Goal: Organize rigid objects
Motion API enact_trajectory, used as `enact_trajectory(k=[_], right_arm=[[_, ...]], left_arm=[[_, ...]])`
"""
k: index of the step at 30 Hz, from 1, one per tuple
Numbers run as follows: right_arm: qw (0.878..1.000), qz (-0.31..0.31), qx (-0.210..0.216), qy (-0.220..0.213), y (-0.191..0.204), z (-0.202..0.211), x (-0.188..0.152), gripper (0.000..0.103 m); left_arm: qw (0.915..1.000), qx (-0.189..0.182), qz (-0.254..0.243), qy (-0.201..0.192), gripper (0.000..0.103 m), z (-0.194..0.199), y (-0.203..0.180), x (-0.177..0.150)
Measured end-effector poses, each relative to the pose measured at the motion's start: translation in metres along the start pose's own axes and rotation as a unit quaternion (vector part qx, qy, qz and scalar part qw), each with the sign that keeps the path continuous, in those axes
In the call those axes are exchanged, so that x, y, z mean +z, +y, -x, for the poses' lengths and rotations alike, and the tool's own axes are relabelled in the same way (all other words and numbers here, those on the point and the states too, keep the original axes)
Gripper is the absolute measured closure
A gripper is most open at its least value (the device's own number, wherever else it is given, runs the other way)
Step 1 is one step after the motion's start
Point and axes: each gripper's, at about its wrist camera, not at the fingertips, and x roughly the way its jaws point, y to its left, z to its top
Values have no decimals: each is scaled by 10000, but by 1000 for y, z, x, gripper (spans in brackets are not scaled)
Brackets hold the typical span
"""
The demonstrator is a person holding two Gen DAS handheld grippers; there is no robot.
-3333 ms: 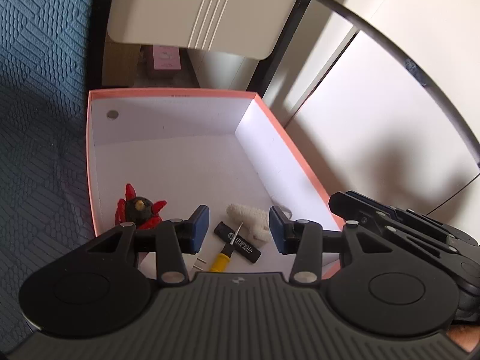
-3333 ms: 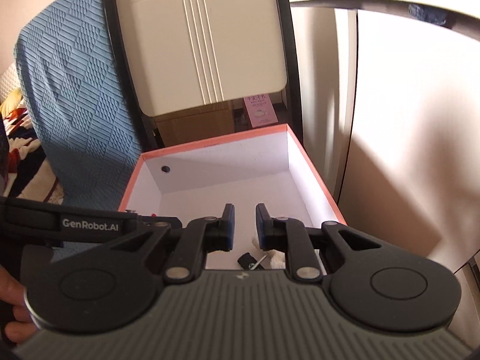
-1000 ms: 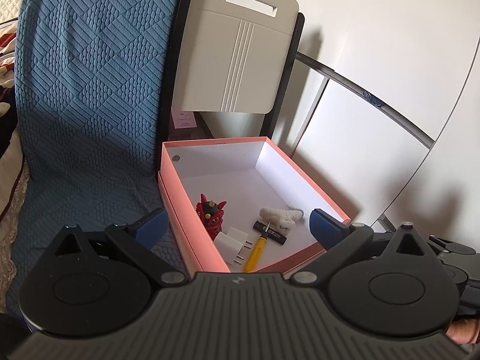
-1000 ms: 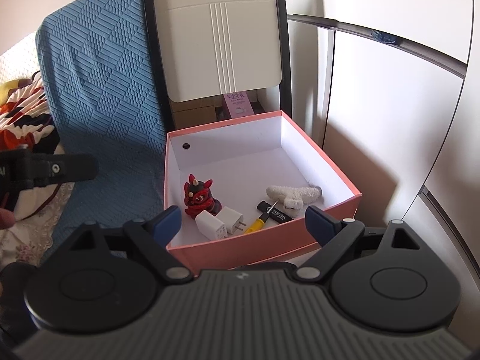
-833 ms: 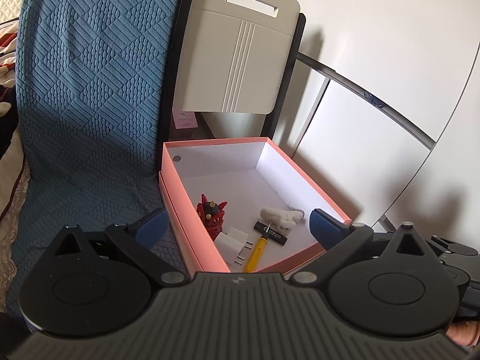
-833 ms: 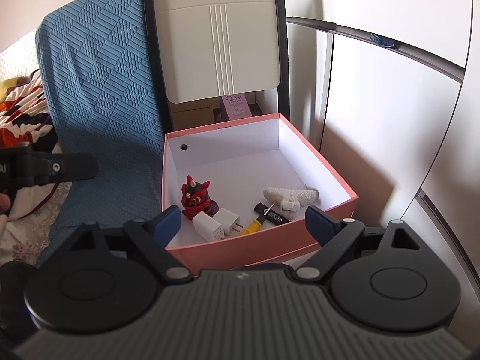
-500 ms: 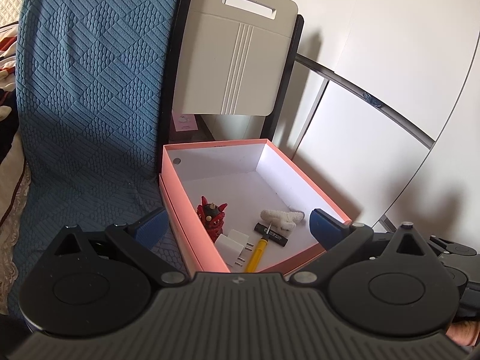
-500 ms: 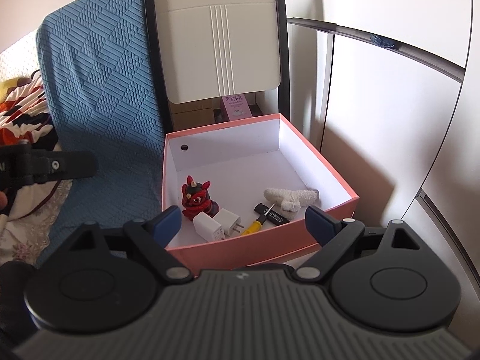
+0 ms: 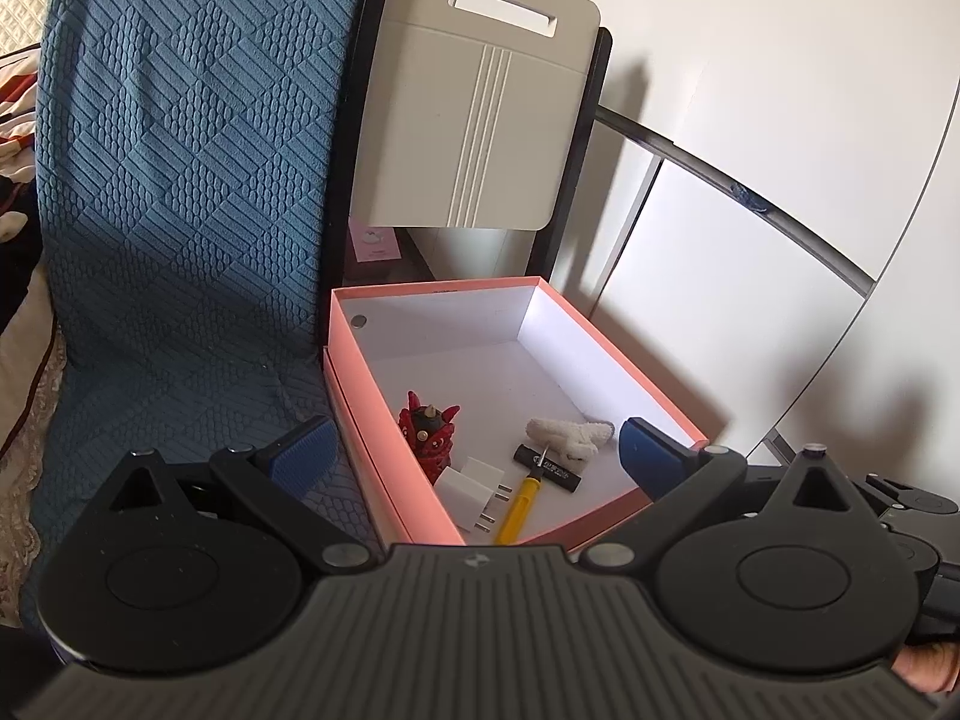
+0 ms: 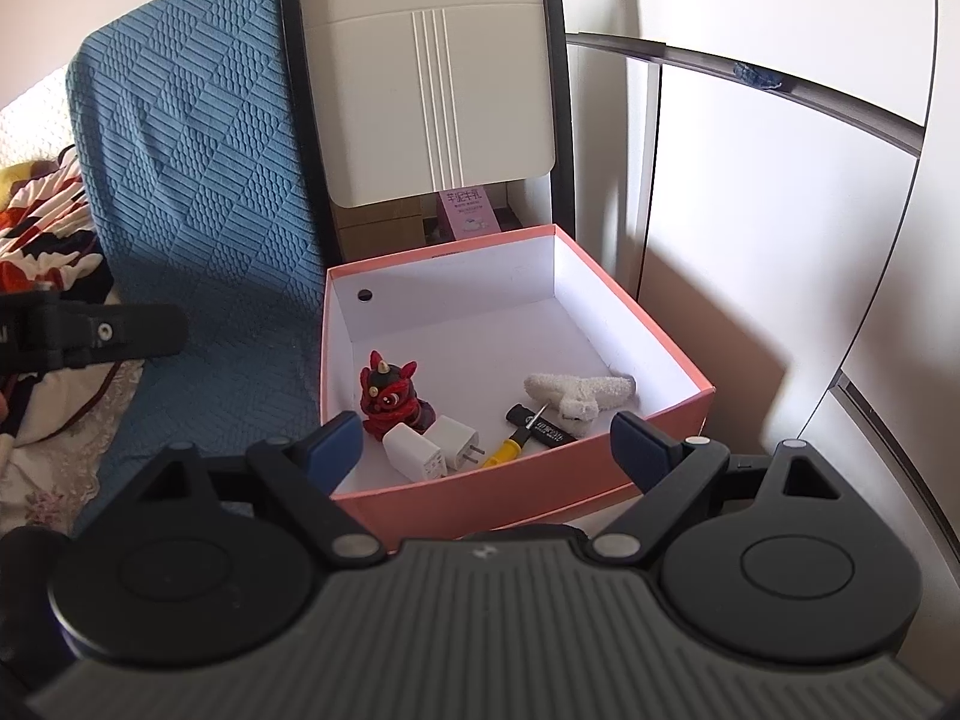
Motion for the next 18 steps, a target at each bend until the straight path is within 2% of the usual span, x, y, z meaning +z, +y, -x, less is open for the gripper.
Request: enact_trajectory(k=[18], right_arm=[[10000, 43, 57, 47, 4, -2, -1, 12]], left_arm=[[10000, 12, 24, -66, 1, 0, 0, -1]])
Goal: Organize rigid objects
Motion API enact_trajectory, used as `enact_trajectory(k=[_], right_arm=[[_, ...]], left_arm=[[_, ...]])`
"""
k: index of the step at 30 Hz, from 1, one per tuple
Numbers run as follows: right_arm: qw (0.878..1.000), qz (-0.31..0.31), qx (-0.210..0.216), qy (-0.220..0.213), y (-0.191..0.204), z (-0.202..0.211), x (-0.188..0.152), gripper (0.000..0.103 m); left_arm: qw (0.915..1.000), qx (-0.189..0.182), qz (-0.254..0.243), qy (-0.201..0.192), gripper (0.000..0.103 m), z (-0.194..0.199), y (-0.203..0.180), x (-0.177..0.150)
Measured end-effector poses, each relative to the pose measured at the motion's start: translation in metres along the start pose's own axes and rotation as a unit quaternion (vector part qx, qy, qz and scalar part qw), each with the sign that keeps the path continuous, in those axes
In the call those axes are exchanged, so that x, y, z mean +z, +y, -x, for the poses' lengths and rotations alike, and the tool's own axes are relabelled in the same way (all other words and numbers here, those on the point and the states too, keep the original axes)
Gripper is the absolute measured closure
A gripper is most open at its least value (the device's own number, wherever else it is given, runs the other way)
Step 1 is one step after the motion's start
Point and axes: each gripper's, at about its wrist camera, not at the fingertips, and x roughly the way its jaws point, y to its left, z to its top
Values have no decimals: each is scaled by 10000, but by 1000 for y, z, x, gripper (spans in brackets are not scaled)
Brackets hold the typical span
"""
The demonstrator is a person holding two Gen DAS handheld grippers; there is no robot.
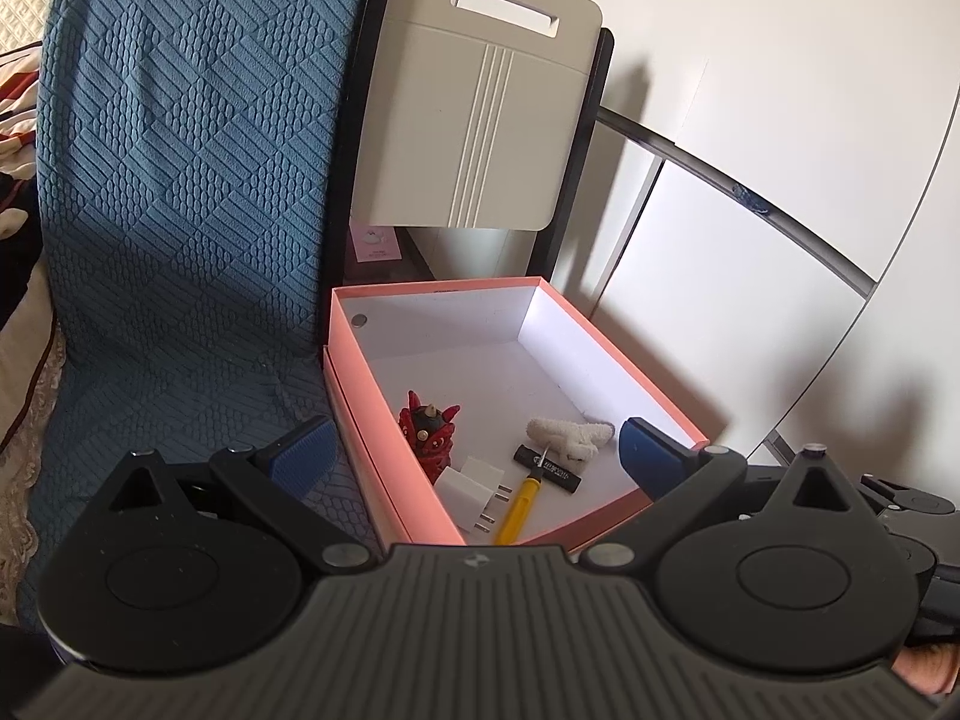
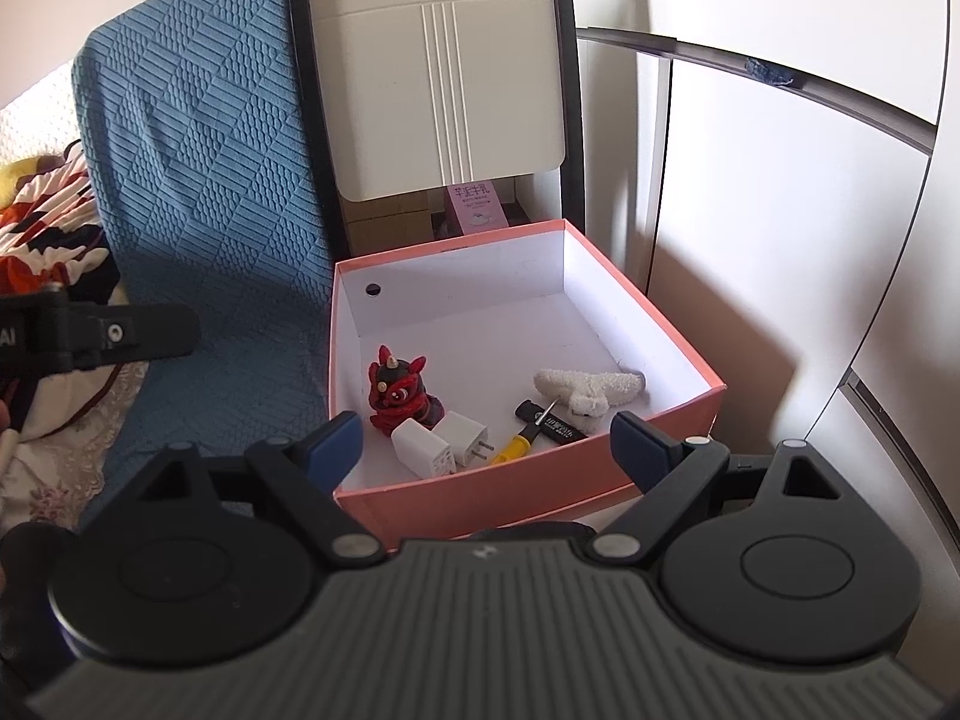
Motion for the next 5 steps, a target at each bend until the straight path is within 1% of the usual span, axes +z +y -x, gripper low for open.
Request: enact_trajectory(k=[2, 5], right_arm=[[10000, 24, -20, -1, 1, 0, 0, 12], [10000, 33, -49, -5, 1, 1, -1, 12]], left_arm=[[10000, -14, -23, -42, 1, 1, -1, 0], [10000, 20, 1, -5, 1, -1, -1, 0]])
